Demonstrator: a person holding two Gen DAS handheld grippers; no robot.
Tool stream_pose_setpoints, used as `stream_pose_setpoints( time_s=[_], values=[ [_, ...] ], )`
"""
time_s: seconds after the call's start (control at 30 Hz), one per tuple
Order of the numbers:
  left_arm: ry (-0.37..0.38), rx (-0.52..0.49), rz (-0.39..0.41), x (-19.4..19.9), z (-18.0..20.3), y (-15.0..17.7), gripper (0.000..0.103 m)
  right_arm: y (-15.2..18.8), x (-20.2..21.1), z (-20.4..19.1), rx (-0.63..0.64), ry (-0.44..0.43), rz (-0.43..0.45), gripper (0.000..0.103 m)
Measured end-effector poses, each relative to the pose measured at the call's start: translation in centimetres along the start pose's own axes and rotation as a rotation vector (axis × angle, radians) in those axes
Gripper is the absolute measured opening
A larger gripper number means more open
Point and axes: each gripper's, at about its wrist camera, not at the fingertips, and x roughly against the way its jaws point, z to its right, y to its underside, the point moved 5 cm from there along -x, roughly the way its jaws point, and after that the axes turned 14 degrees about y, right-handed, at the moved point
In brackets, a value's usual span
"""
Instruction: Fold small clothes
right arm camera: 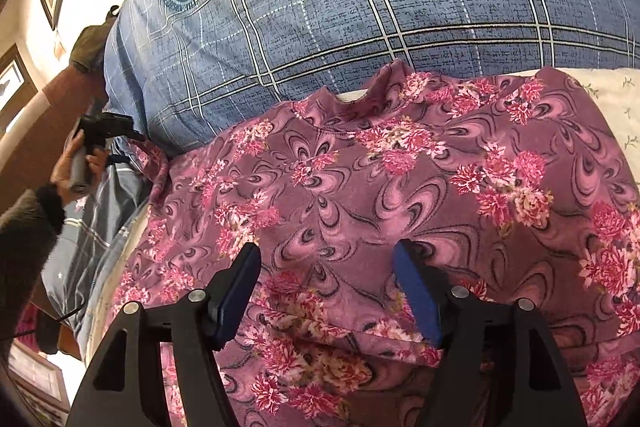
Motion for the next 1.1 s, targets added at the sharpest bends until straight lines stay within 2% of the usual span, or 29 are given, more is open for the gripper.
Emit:
stream_pose_setpoints(
  time_s=[0.1,0.13,0.17,0.23,0.33,0.53,0.8,0.97,1.03,1.1],
  values=[
    [0.007,0.008,0.050,-0.1,0.0,-0.4,0.059,-0.2,0.0,-0.1,-0.007,-0.009,0.002,0.072],
    [0.017,0.008,0.056,-0.4,0.0,-0.6,0.043,-0.1,0.0,-0.1,-0.008,-0.011,0.003,0.072],
    [0.056,0.007,0.052,-0.5,0.0,-0.5,0.004,-0.1,-0.1,-0.1,-0.010,-0.014,0.004,0.072],
    [0.109,0.043,0.043,-0.8,-0.2,-0.3,0.002,-0.1,-0.1,-0.1,-0.015,-0.020,0.006,0.072],
    [0.159,0.051,0.082,1.0,-0.1,0.4,0.002,-0.1,0.0,0.0,-0.019,-0.023,0.007,0.072],
    [0.235,-0.082,0.113,7.9,3.1,3.3,0.002,-0.1,0.0,0.1,-0.021,-0.024,0.007,0.072],
    [0.392,-0.324,0.121,17.4,14.1,10.2,0.002,-0.4,0.5,0.2,-0.040,-0.015,-0.027,0.071],
    [0.508,-0.511,0.112,22.0,23.3,17.3,0.002,-0.2,3.4,2.0,-0.074,0.033,-0.017,0.071],
    [0.560,-0.557,0.094,22.8,26.4,20.2,0.002,0.3,5.1,3.7,-0.101,0.054,-0.004,0.071],
    [0.619,-0.599,0.043,22.1,29.7,24.2,0.002,0.8,6.4,5.5,-0.132,0.074,0.005,0.071]
  ],
)
